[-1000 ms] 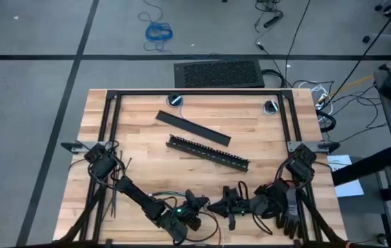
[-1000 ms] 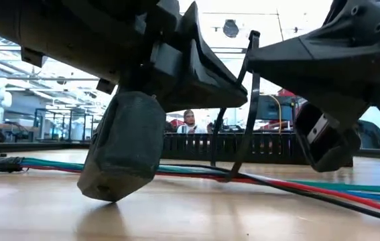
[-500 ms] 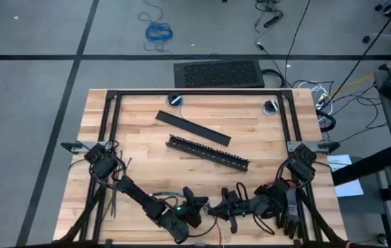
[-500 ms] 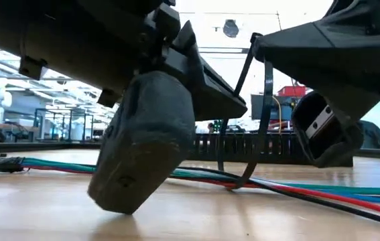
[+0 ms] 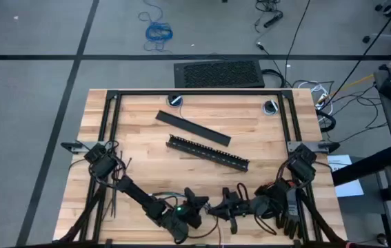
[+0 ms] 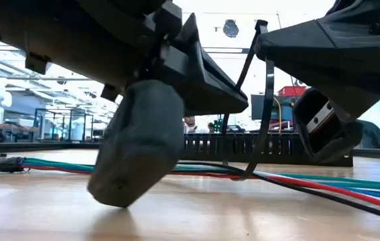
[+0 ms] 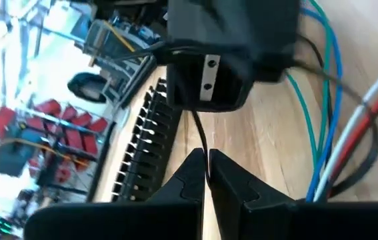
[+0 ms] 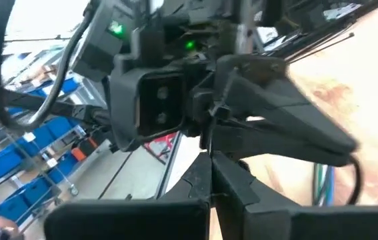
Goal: Ziptie cables
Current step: Wrap the cable wires with the black zip tie
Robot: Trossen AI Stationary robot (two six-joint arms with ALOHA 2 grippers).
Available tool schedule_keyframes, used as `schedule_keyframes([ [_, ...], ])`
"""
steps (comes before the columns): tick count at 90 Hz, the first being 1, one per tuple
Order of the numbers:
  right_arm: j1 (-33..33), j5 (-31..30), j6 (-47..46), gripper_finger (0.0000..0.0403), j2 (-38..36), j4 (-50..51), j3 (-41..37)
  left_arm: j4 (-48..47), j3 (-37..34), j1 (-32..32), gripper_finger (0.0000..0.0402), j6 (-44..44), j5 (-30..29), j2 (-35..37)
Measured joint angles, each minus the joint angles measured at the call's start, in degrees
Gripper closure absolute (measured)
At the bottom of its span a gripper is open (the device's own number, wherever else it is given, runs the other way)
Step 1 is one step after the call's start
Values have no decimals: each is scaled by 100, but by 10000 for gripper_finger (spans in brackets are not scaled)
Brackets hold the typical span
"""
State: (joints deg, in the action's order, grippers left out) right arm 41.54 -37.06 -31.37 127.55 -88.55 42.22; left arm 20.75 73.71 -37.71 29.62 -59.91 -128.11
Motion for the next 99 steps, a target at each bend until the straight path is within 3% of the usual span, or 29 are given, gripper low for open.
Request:
schedule_keyframes([
  [26,-28,120,164,403,-4,-90,96,83,-12,-47,391,262,232,6],
  [42,-28,124,161,403,-4,55,172,218,22,-59,388,-906,789,-24],
  [60,-28,120,103,403,-4,106,175,214,23,-21,345,-1125,1076,-26],
  [78,-28,116,11,403,-4,118,175,203,31,-17,297,-902,640,-26],
  [99,-30,101,11,403,-2,137,175,225,33,26,290,-485,266,-26],
])
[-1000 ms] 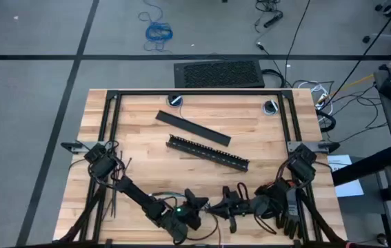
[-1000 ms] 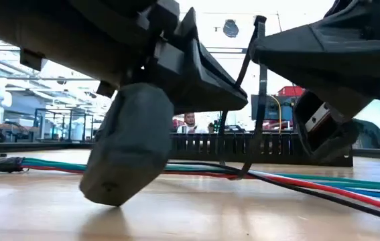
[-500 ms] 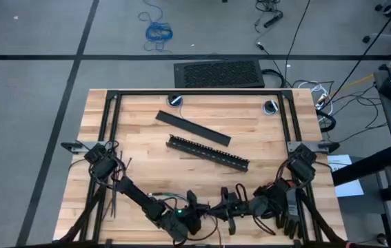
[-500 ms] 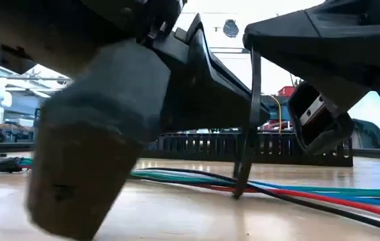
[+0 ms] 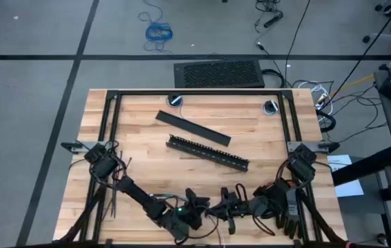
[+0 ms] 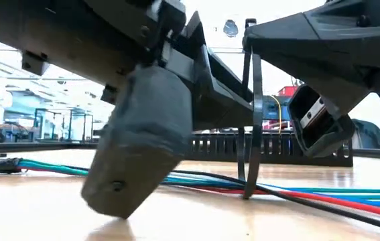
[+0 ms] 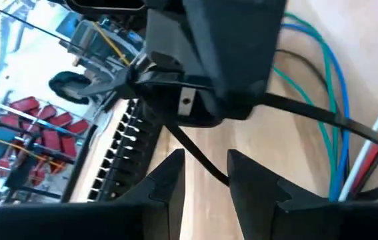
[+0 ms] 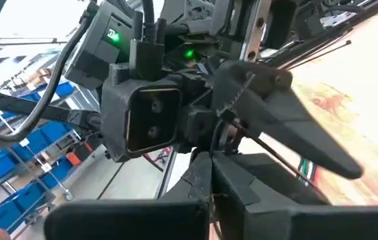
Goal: Ziptie cables
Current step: Wrap the cable wires with the black zip tie
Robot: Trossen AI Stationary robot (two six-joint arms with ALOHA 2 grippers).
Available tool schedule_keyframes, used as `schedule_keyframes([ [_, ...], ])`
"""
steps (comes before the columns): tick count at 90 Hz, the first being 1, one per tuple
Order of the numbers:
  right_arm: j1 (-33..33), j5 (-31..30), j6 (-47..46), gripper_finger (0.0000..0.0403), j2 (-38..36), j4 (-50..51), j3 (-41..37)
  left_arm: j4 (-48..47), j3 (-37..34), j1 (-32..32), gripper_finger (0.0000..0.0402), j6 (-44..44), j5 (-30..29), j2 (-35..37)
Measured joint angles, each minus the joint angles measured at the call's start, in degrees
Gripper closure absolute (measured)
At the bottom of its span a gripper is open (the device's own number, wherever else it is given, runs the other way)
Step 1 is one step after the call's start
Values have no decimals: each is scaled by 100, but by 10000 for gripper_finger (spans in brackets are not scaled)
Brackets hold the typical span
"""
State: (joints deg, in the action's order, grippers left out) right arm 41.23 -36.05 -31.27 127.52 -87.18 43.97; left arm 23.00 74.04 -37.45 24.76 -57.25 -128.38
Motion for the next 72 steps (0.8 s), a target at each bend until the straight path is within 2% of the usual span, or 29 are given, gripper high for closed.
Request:
schedule_keyframes([
  [49,0,-8,-41,403,2,84,0,-115,7,107,290,215,-32,20],
  [59,37,-384,-165,403,2,205,-2,-266,15,146,297,111,-86,27],
  [72,88,-769,-228,403,4,225,-2,-467,20,185,329,30,-135,37],
])
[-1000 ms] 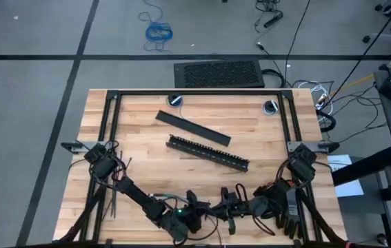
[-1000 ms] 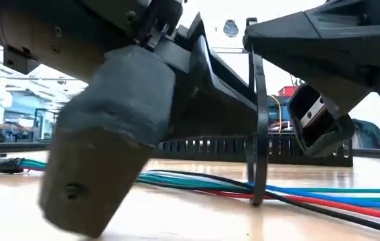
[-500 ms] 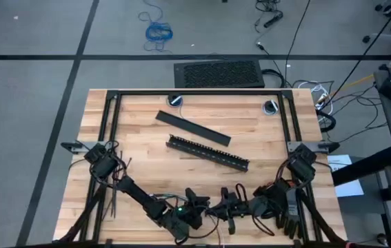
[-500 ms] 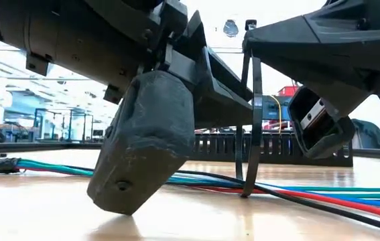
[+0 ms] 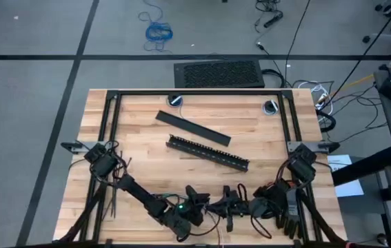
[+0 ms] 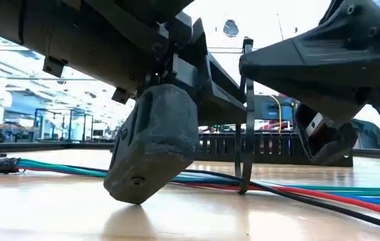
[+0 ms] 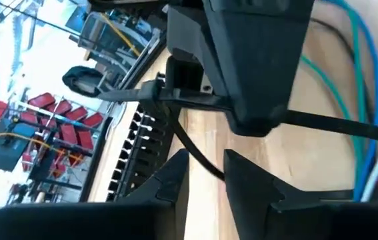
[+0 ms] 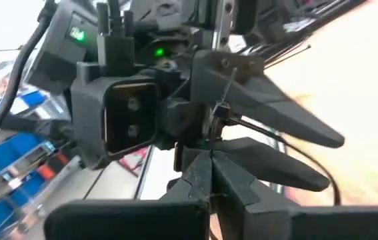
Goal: Ziptie cables
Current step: Wrap the cable wires with the black zip tie
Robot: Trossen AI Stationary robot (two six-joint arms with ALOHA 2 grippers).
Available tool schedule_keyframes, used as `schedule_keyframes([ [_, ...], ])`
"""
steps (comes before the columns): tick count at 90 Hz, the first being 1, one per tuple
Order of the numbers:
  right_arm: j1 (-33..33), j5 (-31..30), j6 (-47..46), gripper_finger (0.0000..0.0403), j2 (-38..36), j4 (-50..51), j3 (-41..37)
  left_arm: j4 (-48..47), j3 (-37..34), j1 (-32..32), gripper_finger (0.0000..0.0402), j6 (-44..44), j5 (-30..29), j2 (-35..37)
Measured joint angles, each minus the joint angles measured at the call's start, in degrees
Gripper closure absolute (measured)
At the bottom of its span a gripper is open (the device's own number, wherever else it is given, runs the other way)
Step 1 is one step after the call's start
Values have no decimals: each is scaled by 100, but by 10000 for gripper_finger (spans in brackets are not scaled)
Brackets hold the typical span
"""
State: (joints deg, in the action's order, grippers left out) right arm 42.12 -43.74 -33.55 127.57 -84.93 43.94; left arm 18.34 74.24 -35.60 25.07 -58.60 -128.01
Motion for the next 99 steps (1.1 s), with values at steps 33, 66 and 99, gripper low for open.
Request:
schedule_keyframes([
  [33,161,-479,361,403,4,-321,-2,-176,-2,-4,399,548,-236,2],
  [66,213,-601,409,403,4,-463,-55,-288,-2,-6,401,680,-313,-4],
  [99,298,-628,564,403,4,-444,-48,-321,-20,76,401,-381,-515,-13],
])
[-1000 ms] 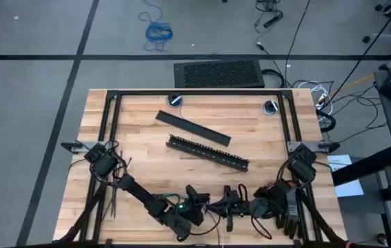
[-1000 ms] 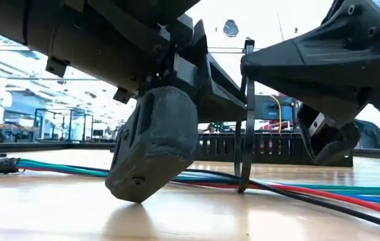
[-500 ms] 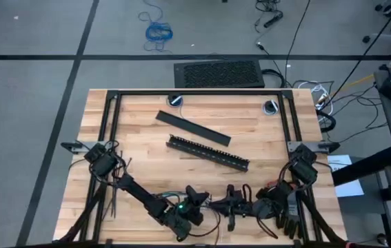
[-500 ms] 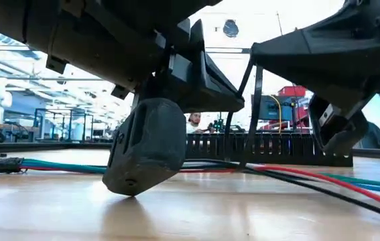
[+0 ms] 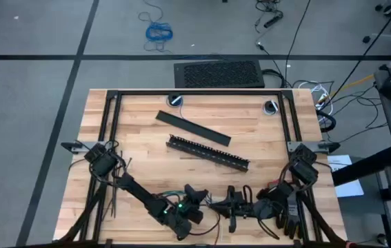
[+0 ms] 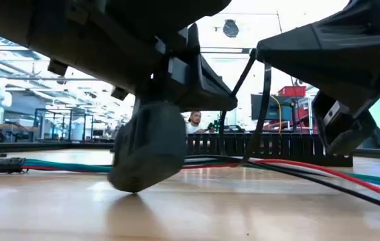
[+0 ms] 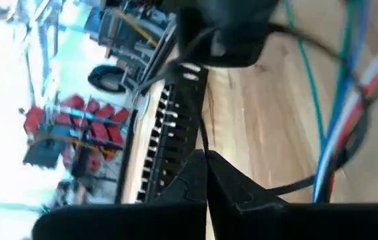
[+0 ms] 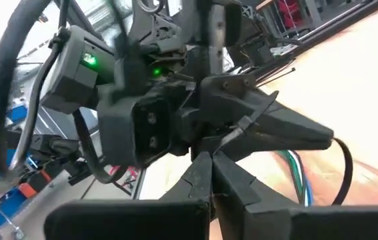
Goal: Ziptie cables
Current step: Wrap the cable wires with the black zip tie
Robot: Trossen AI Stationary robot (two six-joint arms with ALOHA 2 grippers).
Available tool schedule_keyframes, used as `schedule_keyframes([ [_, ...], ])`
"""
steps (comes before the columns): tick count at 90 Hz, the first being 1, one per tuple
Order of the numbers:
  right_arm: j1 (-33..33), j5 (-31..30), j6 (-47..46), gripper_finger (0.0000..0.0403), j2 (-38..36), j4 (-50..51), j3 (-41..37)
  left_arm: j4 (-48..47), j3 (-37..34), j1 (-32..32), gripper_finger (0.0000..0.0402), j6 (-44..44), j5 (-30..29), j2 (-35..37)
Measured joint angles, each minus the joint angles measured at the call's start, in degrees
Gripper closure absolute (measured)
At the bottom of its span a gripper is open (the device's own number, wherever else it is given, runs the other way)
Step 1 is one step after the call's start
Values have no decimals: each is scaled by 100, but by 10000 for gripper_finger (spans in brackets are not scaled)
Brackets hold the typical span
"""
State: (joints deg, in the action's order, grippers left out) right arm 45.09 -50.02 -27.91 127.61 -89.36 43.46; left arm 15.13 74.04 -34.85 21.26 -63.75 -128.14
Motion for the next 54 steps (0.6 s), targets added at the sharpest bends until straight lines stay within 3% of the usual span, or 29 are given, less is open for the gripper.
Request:
schedule_keyframes([
  [12,0,41,10,403,0,48,0,-8,-6,53,384,-880,229,-11],
  [36,8,43,12,403,-2,129,9,29,-4,71,317,-923,361,-11],
  [54,8,-236,31,403,-4,209,9,42,-2,23,295,-894,365,-11],
])
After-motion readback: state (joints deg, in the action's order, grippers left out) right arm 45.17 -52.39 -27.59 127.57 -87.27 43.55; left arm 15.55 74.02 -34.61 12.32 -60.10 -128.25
